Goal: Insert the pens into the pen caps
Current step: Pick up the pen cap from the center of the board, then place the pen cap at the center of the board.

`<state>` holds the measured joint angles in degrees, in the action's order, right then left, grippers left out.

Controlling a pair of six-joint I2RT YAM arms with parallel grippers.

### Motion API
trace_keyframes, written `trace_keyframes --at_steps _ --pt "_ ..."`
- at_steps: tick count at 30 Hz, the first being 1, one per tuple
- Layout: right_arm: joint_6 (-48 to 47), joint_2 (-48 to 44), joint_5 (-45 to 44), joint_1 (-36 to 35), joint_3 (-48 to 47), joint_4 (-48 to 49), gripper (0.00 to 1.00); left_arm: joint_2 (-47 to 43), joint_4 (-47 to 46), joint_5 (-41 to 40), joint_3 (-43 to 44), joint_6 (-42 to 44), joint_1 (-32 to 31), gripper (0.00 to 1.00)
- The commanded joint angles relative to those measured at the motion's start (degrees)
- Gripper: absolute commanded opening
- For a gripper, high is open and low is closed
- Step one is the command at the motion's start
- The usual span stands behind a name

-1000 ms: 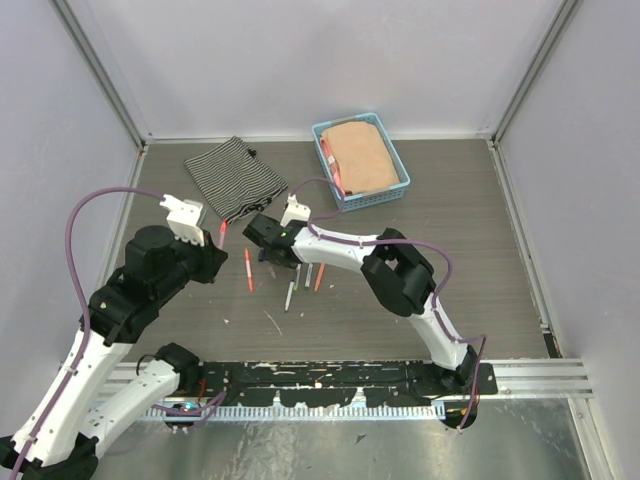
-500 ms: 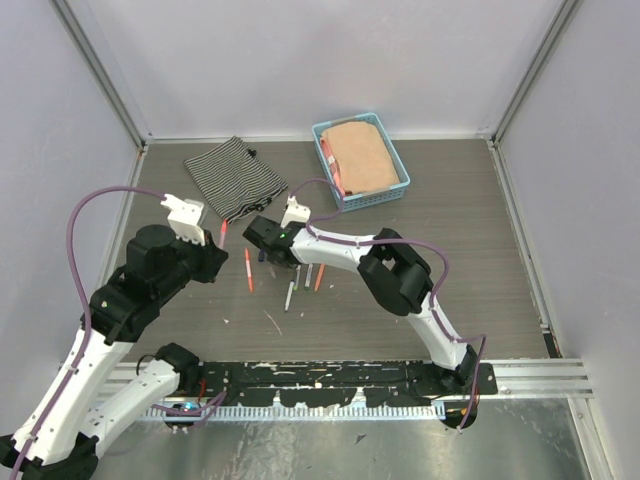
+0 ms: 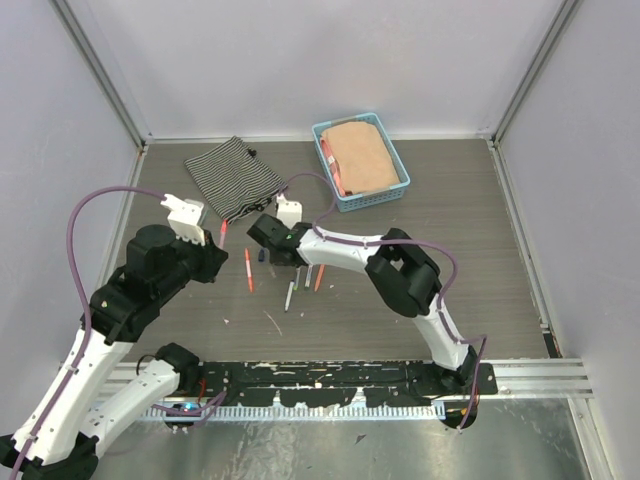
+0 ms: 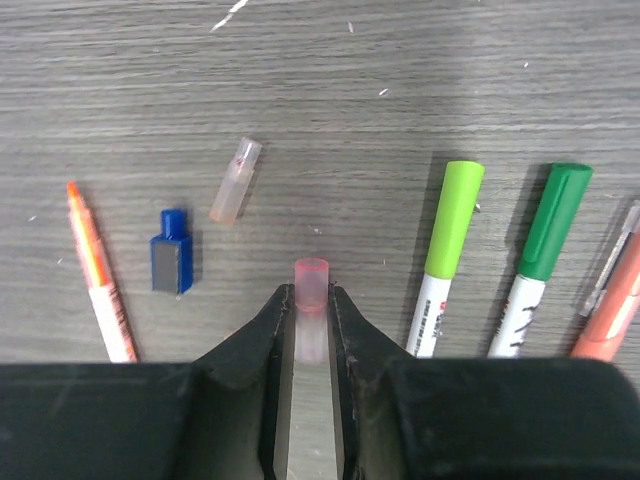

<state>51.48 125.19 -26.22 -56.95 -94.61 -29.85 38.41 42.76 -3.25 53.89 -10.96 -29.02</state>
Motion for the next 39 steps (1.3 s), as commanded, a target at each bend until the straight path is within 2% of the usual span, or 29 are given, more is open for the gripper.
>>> trace_keyframes --at_steps 1,7,11,22,27,35,39 --pt "-10.52 -9.48 2.56 0.51 2.38 6.73 0.21 -0.43 -1.28 -0.75 -0.58 -0.1 0.14 0.0" --pt "-19.24 -17.14 8.06 2.59 9.5 7.89 0.21 -0.52 -1.28 -1.18 -0.64 -0.17 0.14 0.0" --pt "-22.9 -24.77 10.02 4.19 18.41 7.61 0.21 -0.25 -1.36 -1.2 -0.59 -0.19 0.18 0.0" --pt "-29.05 -45.49 25.81 5.68 42.18 5.99 0.25 0.97 -1.45 -1.53 -0.48 0.02 0.14 0.0" --pt "-33.82 -45.85 28.54 3.83 46.25 7.31 0.28 1.81 -1.45 -1.63 -0.35 0.05 0.21 0.0" --pt "-43.67 -39.2 24.68 -0.58 43.03 6.81 0.31 2.22 -1.37 -2.19 -0.35 0.07 0.22 0.0" --pt "-43.45 -41.15 23.31 -0.56 42.51 7.31 0.39 1.96 -1.37 -2.32 -0.45 0.08 0.23 0.0"
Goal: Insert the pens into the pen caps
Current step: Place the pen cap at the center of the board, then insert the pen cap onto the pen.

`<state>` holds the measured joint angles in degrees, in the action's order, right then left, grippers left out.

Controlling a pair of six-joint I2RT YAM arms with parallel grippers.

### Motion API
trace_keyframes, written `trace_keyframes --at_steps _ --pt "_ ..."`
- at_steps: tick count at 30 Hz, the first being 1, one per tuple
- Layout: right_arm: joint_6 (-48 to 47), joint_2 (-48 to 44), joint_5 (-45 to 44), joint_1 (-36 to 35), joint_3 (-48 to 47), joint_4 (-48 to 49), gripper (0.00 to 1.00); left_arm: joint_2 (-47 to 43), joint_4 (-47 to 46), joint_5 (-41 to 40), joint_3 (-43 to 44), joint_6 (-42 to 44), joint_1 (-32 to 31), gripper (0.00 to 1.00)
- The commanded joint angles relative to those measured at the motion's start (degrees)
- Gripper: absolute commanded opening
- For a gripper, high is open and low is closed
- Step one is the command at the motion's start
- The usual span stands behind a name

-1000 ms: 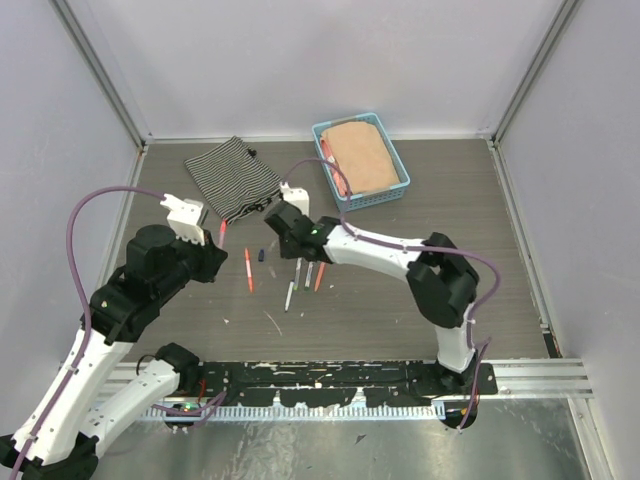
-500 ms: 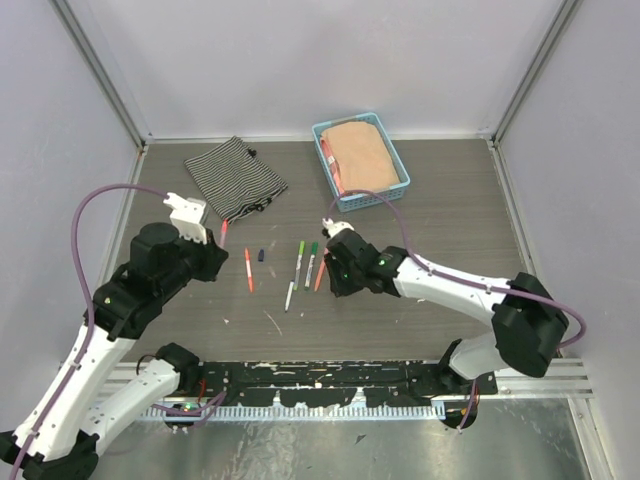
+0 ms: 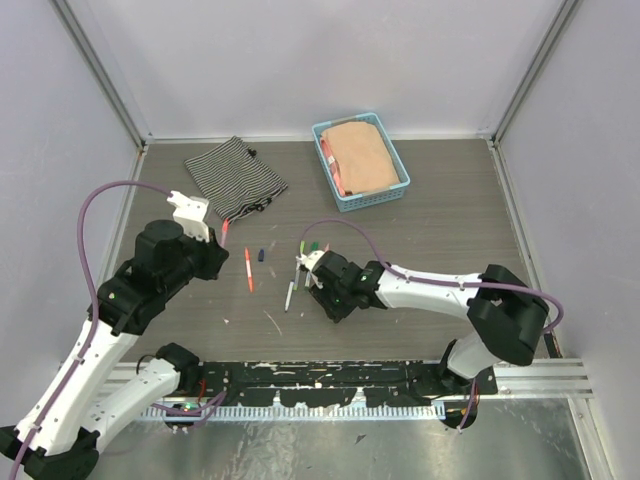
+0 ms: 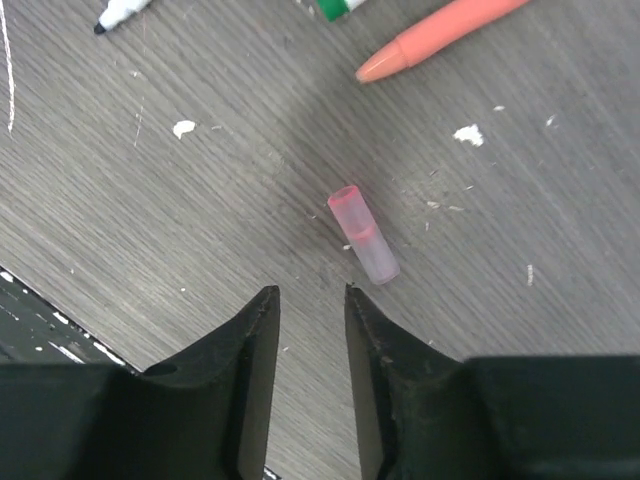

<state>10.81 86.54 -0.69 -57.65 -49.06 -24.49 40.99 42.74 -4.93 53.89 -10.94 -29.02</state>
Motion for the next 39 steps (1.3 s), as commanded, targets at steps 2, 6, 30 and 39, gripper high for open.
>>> trace_keyframes --at_steps 2,6,30,39 --pt "-0.68 -4.35 -4.55 0.08 -2.66 2.59 0.44 -0.65 -1.34 -0.66 -0.38 0.04 0.23 0.0" --pt "8.13 -6.39 -12.9 0.12 -2.69 2.18 0.49 -0.58 -1.34 -0.78 -0.45 0.07 0.27 0.0" --pt "65.28 12.59 -35.9 -10.03 -19.41 -23.19 0.77 -0.74 -1.43 0.28 -0.58 0.01 0.23 0.0" --pt "65.76 11.38 -35.35 -9.02 -15.68 -22.49 0.76 -0.56 -1.52 0.4 -0.53 0.03 0.27 0.0"
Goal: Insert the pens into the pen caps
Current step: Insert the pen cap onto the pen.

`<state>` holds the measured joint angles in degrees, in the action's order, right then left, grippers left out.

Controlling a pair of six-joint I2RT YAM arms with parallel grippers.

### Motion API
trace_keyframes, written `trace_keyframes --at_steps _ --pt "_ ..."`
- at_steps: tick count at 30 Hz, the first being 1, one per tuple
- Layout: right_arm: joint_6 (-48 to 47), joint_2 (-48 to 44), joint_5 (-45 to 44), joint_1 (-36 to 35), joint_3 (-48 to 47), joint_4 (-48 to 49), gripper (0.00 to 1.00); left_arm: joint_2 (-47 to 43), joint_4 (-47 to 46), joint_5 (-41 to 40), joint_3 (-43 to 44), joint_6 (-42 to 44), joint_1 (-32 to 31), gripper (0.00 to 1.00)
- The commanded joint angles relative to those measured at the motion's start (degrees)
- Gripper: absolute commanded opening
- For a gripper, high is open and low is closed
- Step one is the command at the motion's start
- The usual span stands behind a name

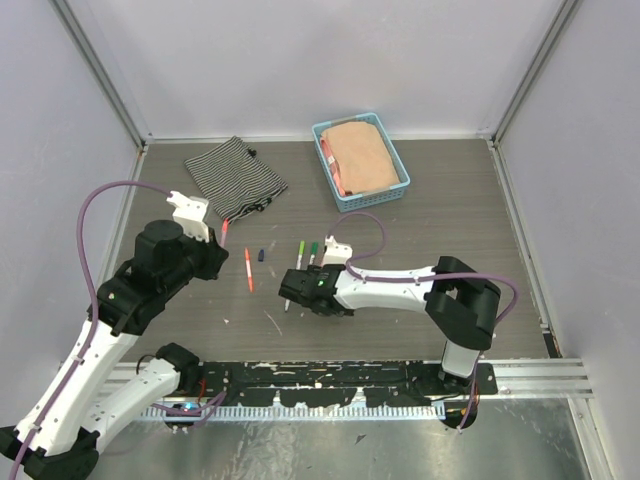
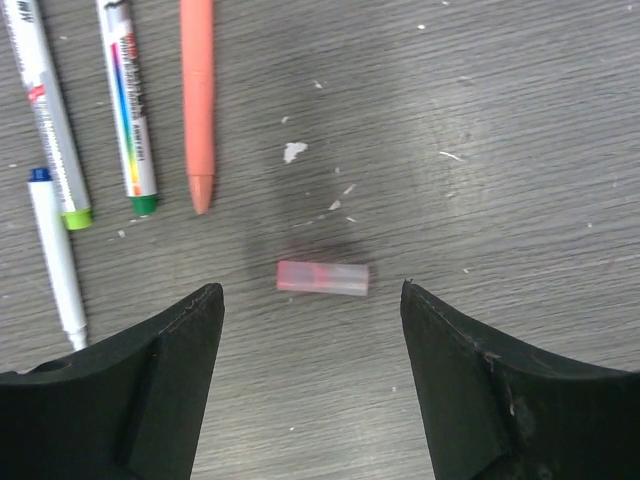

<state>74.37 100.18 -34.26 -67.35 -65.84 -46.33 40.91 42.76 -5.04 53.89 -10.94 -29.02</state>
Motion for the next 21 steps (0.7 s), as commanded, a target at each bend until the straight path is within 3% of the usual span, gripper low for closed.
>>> trace_keyframes --at_steps 1,9,21 --pt "2.16 -2.05 -1.26 1.07 1.36 -0.47 0.76 -0.52 -1.54 0.48 -0.49 0.0 0.23 0.0" --pt "-0.05 -2.23 1.79 3.05 3.54 4.58 0.75 -0.31 -1.54 0.51 -0.52 0.0 0.27 0.0" --pt "-1.53 -1.25 4.57 4.23 6.01 7.63 0.6 -0.21 -1.54 0.43 -0.47 0.05 0.27 0.0"
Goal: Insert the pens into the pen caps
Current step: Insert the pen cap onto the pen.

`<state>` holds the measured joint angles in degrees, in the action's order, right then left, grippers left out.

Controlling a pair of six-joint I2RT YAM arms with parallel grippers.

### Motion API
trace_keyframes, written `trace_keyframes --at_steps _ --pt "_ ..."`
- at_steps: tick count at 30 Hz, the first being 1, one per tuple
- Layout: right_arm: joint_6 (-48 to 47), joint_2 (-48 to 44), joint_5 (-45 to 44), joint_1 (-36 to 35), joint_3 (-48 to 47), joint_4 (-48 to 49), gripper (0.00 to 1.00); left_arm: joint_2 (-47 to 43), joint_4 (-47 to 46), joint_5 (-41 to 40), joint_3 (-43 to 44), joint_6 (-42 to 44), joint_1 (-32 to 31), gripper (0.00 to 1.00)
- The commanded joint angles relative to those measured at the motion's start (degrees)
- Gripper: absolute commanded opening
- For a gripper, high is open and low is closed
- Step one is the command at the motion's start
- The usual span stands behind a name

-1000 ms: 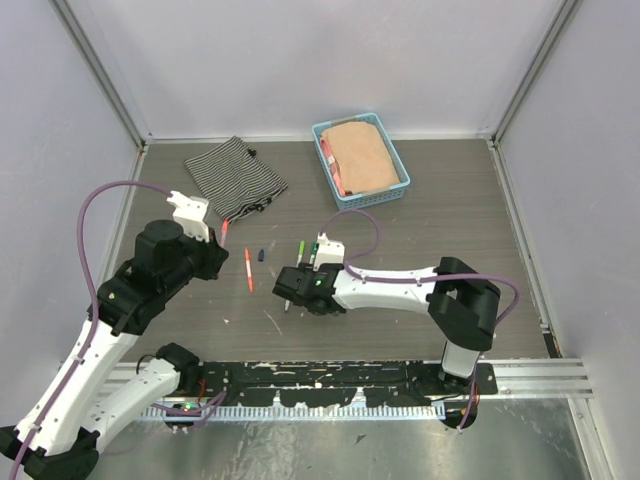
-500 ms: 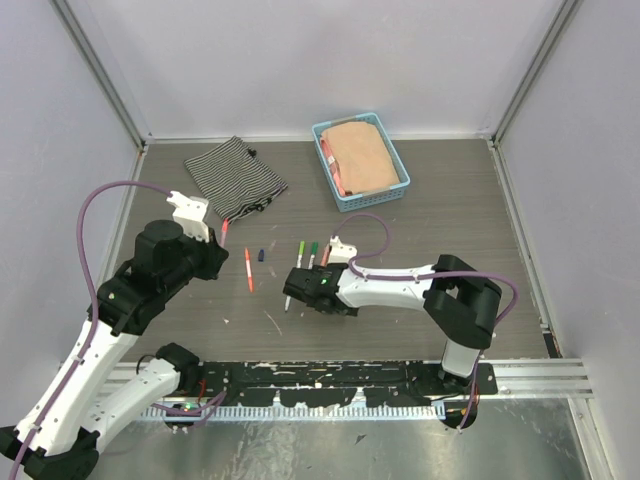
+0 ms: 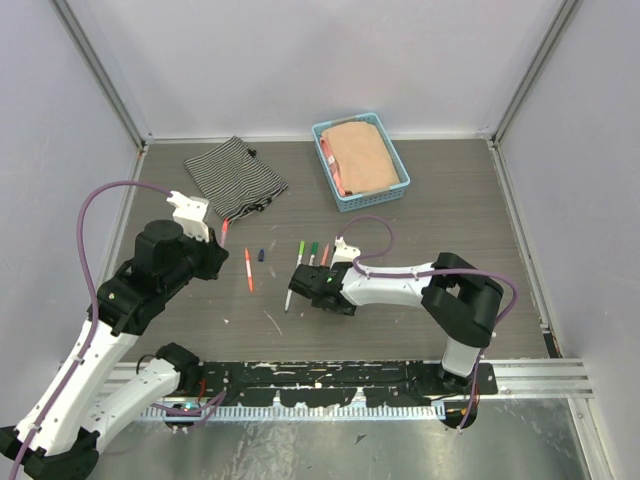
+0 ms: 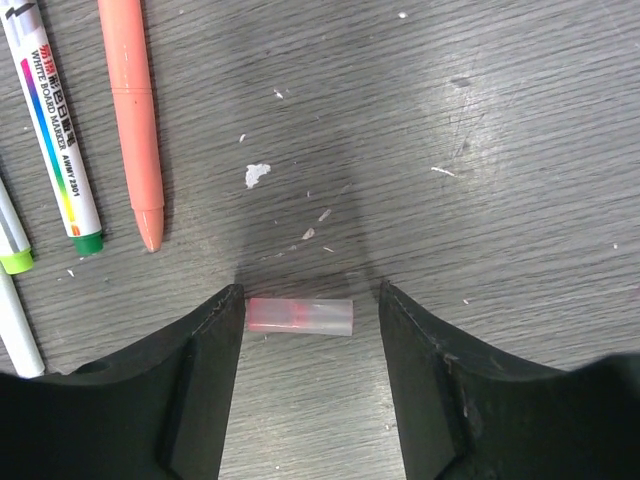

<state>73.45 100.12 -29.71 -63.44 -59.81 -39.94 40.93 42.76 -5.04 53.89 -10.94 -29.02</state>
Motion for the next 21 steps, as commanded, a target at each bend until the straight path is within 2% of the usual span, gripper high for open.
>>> trace_keyframes --at_steps 1,8,11,13,17,21 --pt "-0.8 -1.03 0.27 0.33 -0.04 1.27 0.59 -0.16 -1.54 0.4 -0.49 0.12 0.27 0.0" --pt "-1.74 -2.0 1.39 0.33 1.06 1.68 0.44 -0.06 -1.62 0.42 -0.46 0.1 0.25 0.0" --pt "-5.32 -3.21 0.59 0.33 1.28 1.65 0.44 -0.01 -1.61 0.41 -0.45 0.05 0.27 0.0" --pt "-13.89 -4.36 0.69 0.27 1.15 3.37 0.43 -0.05 -1.54 0.46 -0.45 0.1 0.25 0.0" --pt "-39.28 -10.61 4.81 0.24 6.22 12.75 0.42 -0.22 -1.54 0.46 -0.45 0.07 0.27 0.0" --pt "-58.63 -14.71 11.29 0.25 7.99 13.82 0.45 -0.11 -1.63 0.27 -0.37 0.12 0.26 0.0"
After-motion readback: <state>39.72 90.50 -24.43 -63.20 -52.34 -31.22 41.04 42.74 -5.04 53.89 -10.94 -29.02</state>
